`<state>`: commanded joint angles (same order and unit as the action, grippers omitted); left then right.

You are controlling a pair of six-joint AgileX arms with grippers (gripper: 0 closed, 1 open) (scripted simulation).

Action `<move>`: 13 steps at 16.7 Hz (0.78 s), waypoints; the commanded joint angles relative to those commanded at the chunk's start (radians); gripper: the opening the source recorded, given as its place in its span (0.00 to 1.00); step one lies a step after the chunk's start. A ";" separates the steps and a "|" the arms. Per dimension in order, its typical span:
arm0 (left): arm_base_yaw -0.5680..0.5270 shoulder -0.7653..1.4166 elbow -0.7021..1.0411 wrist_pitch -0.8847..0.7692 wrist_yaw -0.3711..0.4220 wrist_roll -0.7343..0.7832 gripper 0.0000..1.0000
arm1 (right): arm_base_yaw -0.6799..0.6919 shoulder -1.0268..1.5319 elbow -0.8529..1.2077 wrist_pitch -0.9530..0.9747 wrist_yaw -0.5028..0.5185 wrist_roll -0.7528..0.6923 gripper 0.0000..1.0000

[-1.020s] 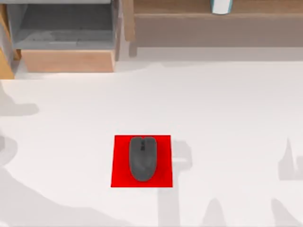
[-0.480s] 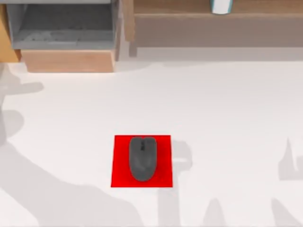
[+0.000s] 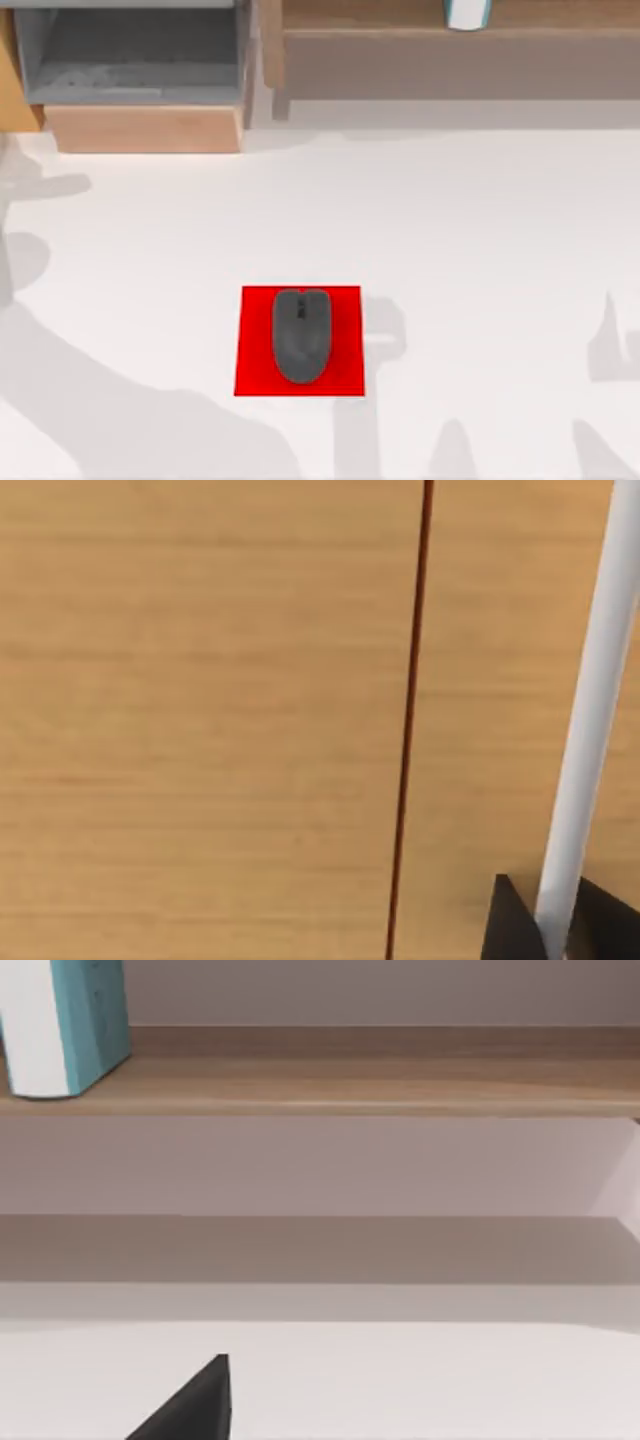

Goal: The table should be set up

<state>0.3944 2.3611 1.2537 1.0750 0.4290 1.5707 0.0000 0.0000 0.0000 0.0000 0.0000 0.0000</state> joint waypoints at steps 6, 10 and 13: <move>0.000 0.000 0.000 0.000 0.000 0.000 0.83 | 0.000 0.000 0.000 0.000 0.000 0.000 1.00; 0.000 0.000 0.000 0.000 0.000 0.000 1.00 | 0.000 0.000 0.000 0.000 0.000 0.000 1.00; 0.000 0.000 0.000 0.000 0.000 0.000 1.00 | 0.000 0.000 0.000 0.000 0.000 0.000 1.00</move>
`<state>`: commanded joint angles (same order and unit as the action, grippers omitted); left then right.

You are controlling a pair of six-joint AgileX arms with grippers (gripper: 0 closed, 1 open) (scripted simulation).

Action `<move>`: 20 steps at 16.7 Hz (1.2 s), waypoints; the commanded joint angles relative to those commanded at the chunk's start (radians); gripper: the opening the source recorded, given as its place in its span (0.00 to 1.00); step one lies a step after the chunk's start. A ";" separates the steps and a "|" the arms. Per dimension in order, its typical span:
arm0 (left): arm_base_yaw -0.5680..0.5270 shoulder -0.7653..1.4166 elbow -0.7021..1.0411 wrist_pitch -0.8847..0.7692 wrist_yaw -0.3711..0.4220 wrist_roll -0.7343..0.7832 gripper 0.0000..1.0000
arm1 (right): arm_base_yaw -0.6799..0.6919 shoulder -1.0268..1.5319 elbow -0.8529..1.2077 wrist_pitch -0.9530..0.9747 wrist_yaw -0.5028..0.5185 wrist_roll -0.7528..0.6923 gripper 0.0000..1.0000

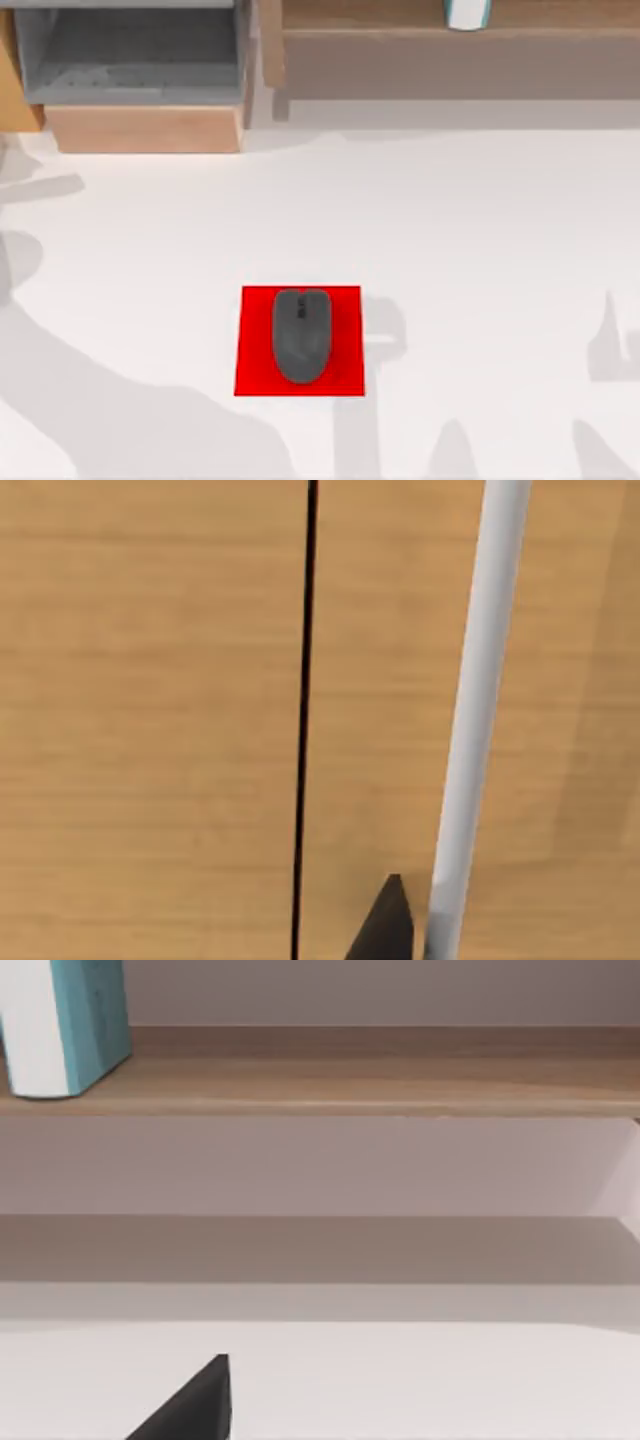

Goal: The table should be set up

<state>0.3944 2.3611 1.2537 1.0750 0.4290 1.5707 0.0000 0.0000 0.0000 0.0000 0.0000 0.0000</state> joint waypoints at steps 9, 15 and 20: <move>0.030 -0.030 -0.109 0.040 0.019 -0.003 1.00 | 0.000 0.000 0.000 0.000 0.000 0.000 1.00; 0.049 -0.064 -0.198 0.088 0.042 0.000 1.00 | 0.000 0.000 0.000 0.000 0.000 0.000 1.00; -0.016 -0.102 -0.242 0.061 0.018 -0.059 1.00 | 0.000 0.000 0.000 0.000 0.000 0.000 1.00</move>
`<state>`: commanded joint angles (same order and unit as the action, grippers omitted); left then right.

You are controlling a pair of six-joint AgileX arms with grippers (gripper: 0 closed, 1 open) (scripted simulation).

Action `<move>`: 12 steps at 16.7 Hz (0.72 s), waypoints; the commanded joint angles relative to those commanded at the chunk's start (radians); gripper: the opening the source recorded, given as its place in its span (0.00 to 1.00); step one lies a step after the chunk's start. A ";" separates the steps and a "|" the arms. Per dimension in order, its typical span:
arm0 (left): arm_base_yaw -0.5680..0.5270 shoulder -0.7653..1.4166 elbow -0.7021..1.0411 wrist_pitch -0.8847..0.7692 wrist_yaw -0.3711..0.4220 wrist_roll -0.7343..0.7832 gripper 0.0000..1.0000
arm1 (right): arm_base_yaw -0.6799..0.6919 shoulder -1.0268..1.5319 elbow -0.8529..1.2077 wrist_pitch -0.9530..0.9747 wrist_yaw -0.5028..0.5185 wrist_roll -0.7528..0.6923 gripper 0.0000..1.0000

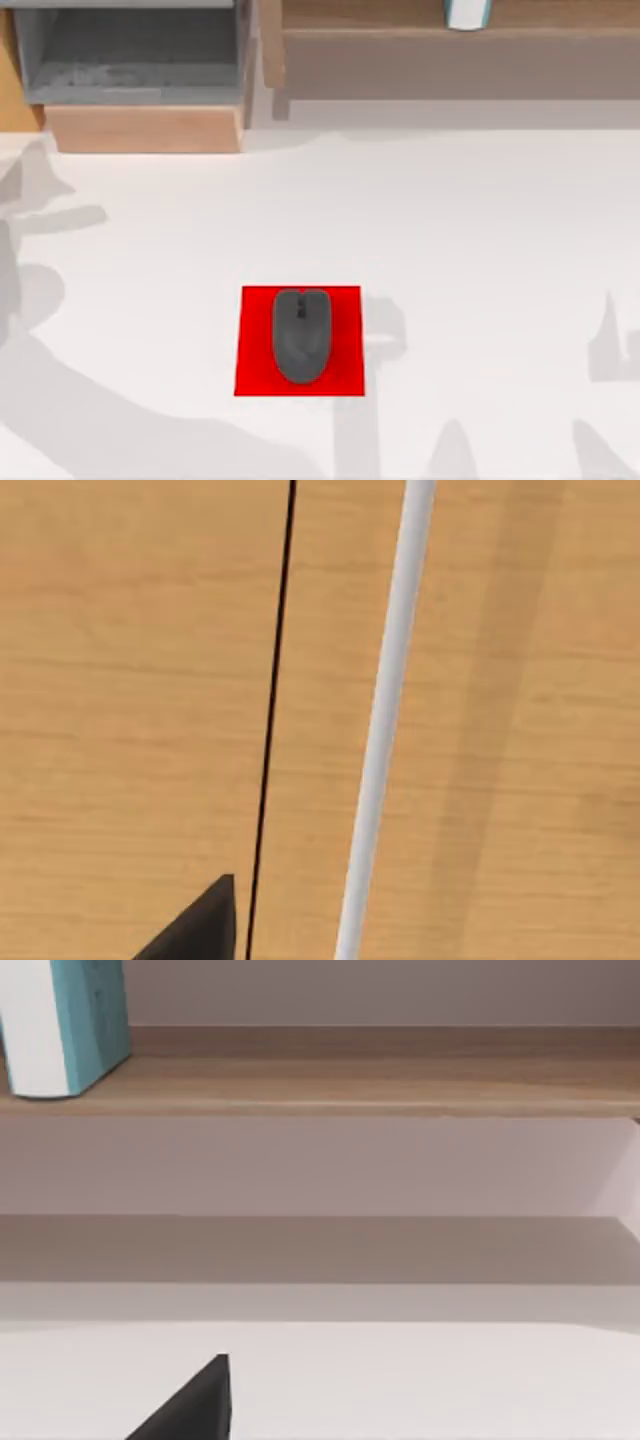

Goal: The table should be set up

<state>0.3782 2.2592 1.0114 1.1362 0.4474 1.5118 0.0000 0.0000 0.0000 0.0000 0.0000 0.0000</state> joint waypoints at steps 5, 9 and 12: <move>-0.302 -0.104 -0.109 -0.116 -0.110 -0.274 1.00 | 0.000 0.000 0.000 0.000 0.000 0.000 1.00; -0.660 -0.120 -0.085 -0.254 -0.270 -0.584 1.00 | 0.000 0.000 0.000 0.000 0.000 0.000 1.00; -0.901 -0.073 0.034 -0.364 -0.431 -0.826 1.00 | 0.000 0.000 0.000 0.000 0.000 0.000 1.00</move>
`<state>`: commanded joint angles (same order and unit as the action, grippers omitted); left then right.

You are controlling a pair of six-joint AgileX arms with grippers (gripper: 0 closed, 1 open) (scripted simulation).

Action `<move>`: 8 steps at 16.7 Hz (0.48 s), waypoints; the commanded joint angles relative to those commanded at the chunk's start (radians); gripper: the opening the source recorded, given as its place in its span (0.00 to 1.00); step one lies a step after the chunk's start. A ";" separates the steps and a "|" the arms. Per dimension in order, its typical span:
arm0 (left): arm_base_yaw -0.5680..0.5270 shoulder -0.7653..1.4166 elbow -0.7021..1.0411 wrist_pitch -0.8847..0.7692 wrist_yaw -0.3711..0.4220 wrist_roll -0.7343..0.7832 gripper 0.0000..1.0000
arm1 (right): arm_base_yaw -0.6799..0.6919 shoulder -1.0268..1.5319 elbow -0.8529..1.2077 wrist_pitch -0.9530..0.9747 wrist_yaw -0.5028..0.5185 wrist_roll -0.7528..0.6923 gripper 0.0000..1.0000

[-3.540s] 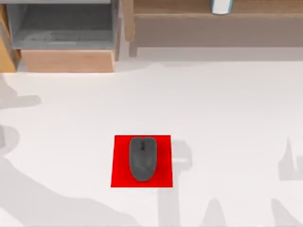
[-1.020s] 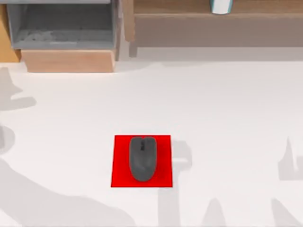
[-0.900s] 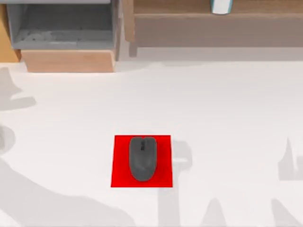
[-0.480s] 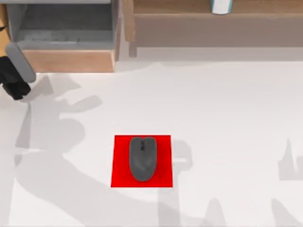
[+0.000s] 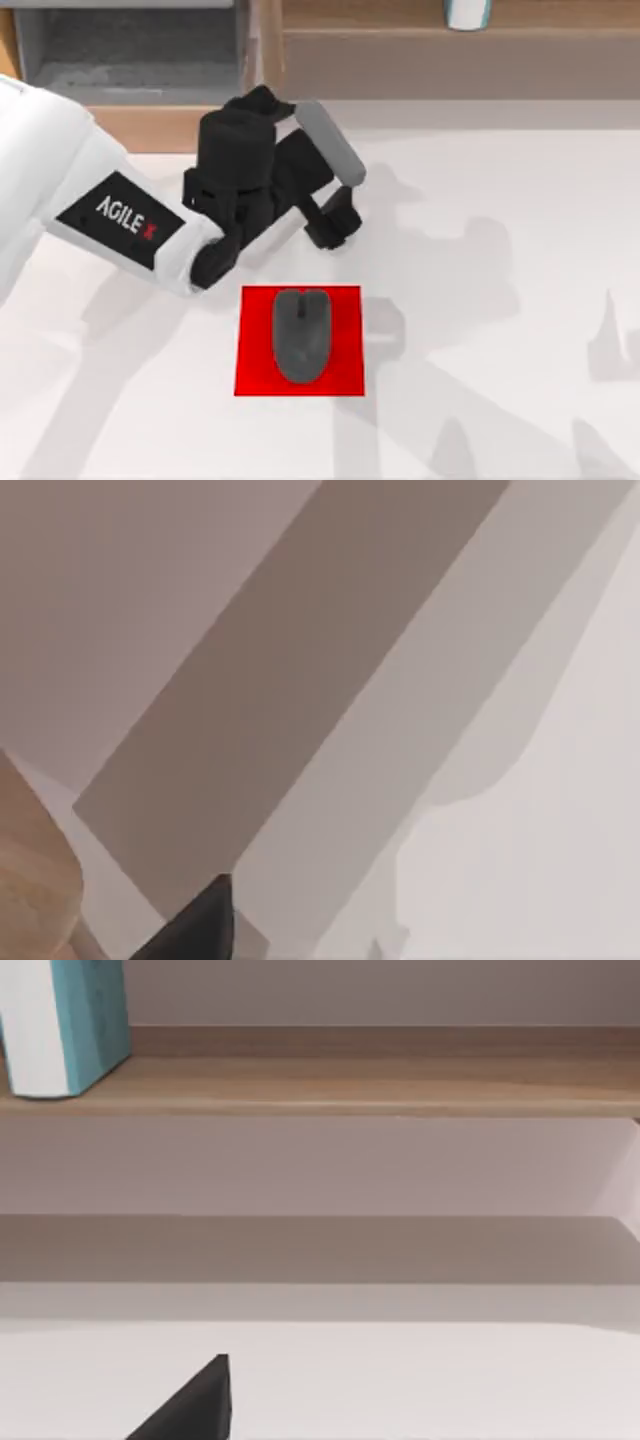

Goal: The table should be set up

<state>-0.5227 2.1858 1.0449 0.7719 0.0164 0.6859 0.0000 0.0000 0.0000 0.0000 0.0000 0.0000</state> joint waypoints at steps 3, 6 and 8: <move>-0.174 0.077 0.211 -0.098 -0.186 -0.220 1.00 | 0.000 0.000 0.000 0.000 0.000 0.000 1.00; -0.284 0.168 0.481 -0.180 -0.381 -0.403 1.00 | 0.000 0.000 0.000 0.000 0.000 0.000 1.00; -0.327 0.228 0.662 -0.226 -0.505 -0.501 1.00 | 0.000 0.000 0.000 0.000 0.000 0.000 1.00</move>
<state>-0.8501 2.4137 1.7071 0.5455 -0.4886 0.1854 0.0000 0.0000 0.0000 0.0000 0.0000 0.0000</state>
